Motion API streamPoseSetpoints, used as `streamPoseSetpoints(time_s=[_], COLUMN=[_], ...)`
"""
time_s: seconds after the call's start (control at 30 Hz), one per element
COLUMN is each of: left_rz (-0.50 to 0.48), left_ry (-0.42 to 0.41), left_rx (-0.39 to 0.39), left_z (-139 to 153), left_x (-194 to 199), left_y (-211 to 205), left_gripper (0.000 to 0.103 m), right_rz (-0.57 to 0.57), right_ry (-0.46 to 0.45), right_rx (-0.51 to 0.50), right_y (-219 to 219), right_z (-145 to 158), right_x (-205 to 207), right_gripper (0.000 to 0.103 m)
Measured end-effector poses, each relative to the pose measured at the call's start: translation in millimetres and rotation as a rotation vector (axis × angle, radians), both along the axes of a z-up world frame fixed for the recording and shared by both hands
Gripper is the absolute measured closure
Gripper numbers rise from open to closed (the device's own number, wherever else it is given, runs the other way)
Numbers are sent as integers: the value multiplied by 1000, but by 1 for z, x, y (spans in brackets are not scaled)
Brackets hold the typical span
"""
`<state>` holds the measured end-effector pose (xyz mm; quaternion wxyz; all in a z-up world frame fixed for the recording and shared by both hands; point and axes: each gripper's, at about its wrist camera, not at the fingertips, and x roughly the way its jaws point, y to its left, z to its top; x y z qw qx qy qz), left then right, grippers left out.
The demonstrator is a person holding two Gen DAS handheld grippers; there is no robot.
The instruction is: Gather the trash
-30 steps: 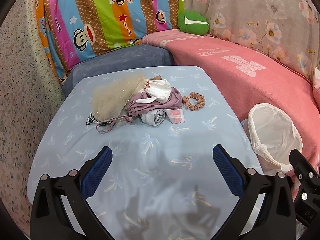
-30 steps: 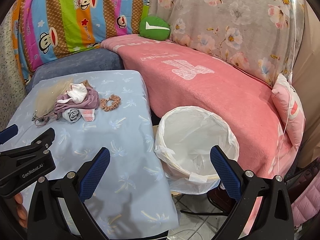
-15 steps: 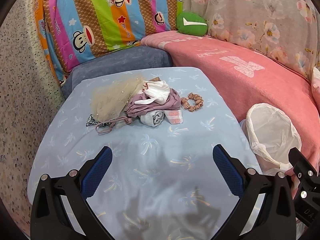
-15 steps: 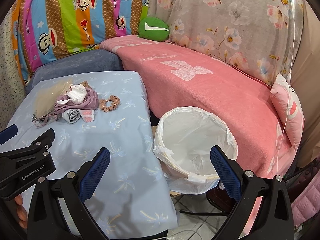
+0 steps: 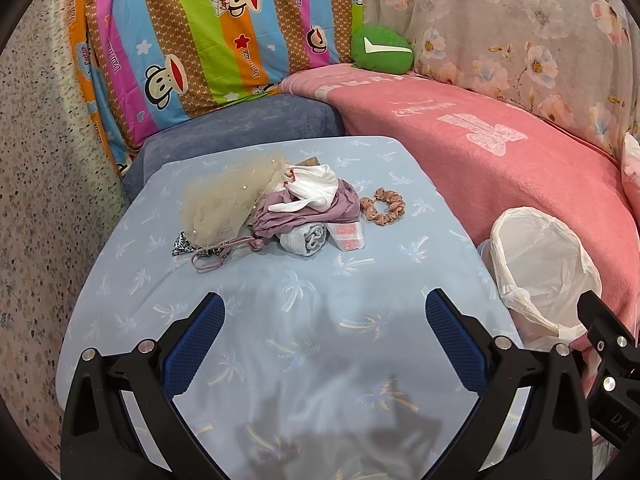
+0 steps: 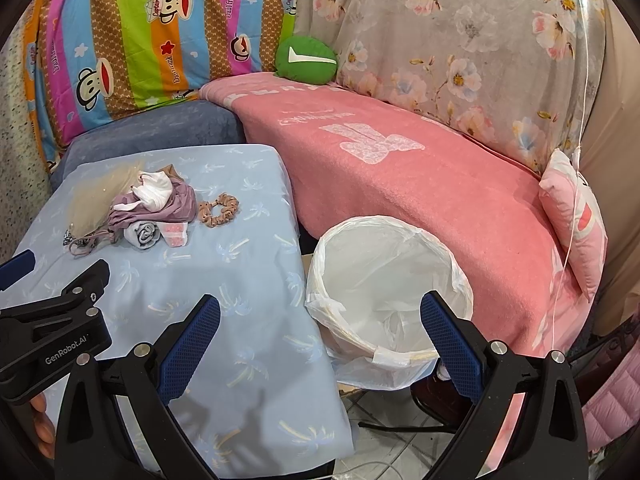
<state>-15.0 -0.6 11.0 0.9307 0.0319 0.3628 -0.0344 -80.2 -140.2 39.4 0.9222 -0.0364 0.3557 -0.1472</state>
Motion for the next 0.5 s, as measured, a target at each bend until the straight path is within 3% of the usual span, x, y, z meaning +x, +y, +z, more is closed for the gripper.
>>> streamPoseSetpoints(time_s=[0.5], left_rz=[-3], left_ry=[-4], left_rx=[-1], left_z=[3], left_x=[2], left_y=[-1], left_gripper=[7], right_rz=[-2], right_ry=[-6], right_rx=[-7], right_y=[-1], right_z=[6], right_x=[0], right_gripper=[6])
